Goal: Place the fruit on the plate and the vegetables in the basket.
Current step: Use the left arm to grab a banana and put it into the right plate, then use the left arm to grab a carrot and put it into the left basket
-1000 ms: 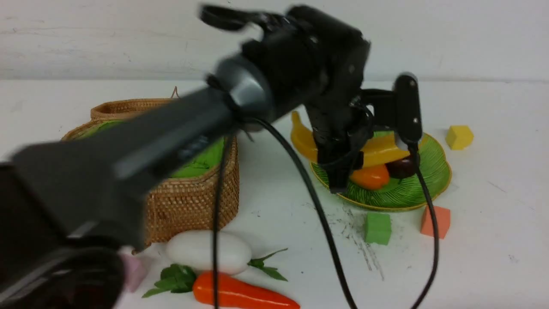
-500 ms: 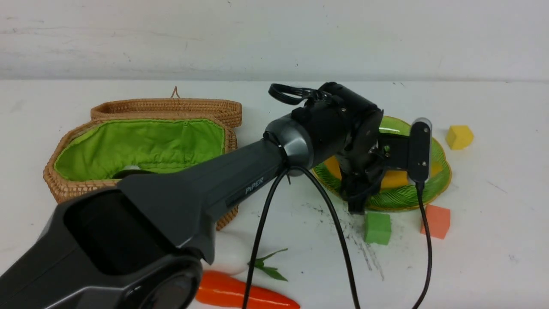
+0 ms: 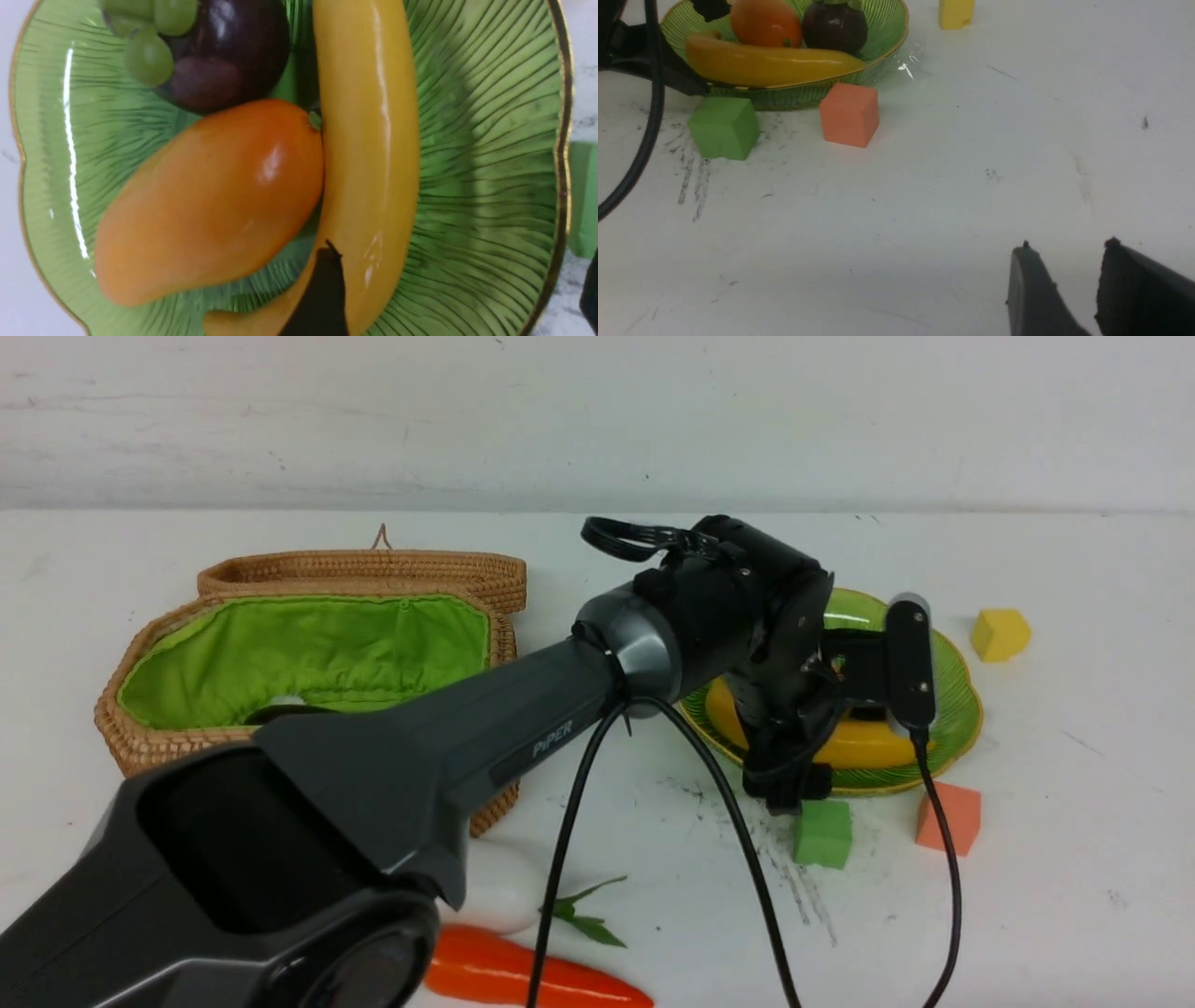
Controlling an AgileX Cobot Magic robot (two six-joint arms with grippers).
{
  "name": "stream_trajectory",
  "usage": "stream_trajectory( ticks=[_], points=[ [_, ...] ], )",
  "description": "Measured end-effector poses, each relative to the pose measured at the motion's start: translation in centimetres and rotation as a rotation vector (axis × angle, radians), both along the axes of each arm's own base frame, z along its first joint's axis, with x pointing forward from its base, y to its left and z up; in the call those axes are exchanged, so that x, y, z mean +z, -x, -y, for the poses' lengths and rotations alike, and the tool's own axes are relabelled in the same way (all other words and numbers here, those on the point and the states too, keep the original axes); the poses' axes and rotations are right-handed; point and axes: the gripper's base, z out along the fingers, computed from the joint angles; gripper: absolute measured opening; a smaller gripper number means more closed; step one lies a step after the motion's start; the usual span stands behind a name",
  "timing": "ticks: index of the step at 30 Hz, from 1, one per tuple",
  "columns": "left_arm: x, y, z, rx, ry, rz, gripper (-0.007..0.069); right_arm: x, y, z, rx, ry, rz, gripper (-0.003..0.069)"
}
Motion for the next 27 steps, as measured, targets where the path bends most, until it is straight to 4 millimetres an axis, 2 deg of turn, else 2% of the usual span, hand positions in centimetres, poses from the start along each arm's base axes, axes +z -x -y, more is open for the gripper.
stream_trajectory(
  ticks=[5, 6, 8, 10, 11, 12, 13, 16, 18, 21, 23, 27],
  points=[
    [2.5, 1.0, -1.0, 0.008, -0.032, -0.04, 0.0649, 0.0, 0.0, 0.0, 0.0, 0.0, 0.0, 0.0238],
    [4.5, 1.8, -1.7, 0.012, -0.041, -0.062, 0.0635, 0.0, 0.0, 0.0, 0.0, 0.0, 0.0, 0.0238],
    [7.2, 2.9, -3.1, 0.021, -0.054, -0.101, 0.0621, 0.0, 0.0, 0.0, 0.0, 0.001, 0.0, 0.0238],
    [10.0, 3.8, -4.7, 0.051, -0.022, -0.128, 0.0601, 0.0, 0.0, 0.0, 0.0, 0.004, 0.0, 0.0238],
    [12.4, 4.4, -6.2, 0.099, 0.03, -0.132, 0.0591, 0.0, 0.0, 0.0, 0.0, 0.004, 0.0, 0.0238],
    [13.2, 4.5, -7.1, 0.127, 0.045, -0.138, 0.0585, 0.0, 0.0, 0.0, 0.0, 0.004, 0.0, 0.0238],
    [14.9, 4.9, -8.8, 0.176, 0.077, -0.133, 0.0581, 0.0, 0.0, 0.0, 0.0, 0.004, 0.0, 0.0238],
    [16.5, 6.2, -12.6, 0.25, 0.073, -0.133, 0.0575, 0.0, 0.0, 0.0, 0.0, 0.004, 0.0, 0.0238],
    [16.1, 7.6, -15.3, 0.262, 0.012, -0.147, 0.0575, 0.0, 0.0, 0.0, 0.0, 0.004, 0.0, 0.0238],
    [13.3, 10.7, -18.1, 0.179, -0.116, -0.2, 0.0575, 0.0, 0.0, 0.0, 0.0, 0.004, 0.0, 0.0238],
    [12.1, 11.8, -18.7, 0.135, -0.116, -0.186, 0.0575, 0.0, 0.0, 0.0, 0.0, 0.004, 0.0, 0.0238],
    [7.6, 12.4, -18.8, 0.106, -0.083, -0.162, 0.0575, 0.0, 0.0, 0.0, 0.0, 0.004, 0.0, 0.0238]
  ],
)
